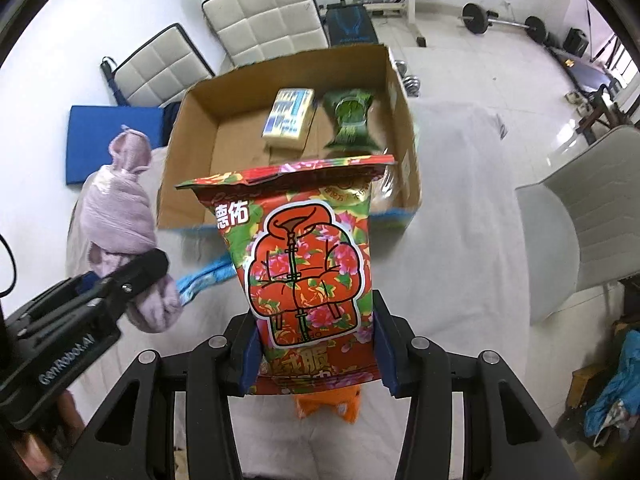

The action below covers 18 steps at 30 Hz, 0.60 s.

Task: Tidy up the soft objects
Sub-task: 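Carry the lilac cloth with the left gripper while the right gripper carries the red bag into the box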

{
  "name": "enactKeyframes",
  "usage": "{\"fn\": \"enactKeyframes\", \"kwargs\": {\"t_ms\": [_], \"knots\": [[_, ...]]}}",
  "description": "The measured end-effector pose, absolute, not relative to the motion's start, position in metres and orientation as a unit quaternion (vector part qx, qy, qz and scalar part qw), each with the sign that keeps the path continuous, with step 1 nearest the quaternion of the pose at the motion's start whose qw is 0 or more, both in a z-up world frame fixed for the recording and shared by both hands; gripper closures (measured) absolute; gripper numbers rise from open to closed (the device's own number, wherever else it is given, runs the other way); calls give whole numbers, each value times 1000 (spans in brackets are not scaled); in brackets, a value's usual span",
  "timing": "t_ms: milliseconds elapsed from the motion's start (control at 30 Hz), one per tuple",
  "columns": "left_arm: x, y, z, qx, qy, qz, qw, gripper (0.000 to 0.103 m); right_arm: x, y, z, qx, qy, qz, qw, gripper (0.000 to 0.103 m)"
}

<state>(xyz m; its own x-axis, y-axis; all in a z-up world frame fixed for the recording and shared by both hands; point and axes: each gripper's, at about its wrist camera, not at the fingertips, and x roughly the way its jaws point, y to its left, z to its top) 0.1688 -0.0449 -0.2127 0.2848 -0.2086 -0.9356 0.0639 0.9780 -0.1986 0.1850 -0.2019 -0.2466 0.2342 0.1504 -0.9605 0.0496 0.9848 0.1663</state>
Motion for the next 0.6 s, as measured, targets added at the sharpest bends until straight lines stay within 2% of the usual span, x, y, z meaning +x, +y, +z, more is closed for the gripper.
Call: {"fn": "enactKeyframes", "kwargs": {"t_ms": [200,600], "knots": [[199,-35,-223,-76,601,-75,792,73,222,-211,-256,95,624,21,775,54],[293,-15,-294,-111,668,-50,734,73,303,-227,-351,133,678,-18,723,54]]}}
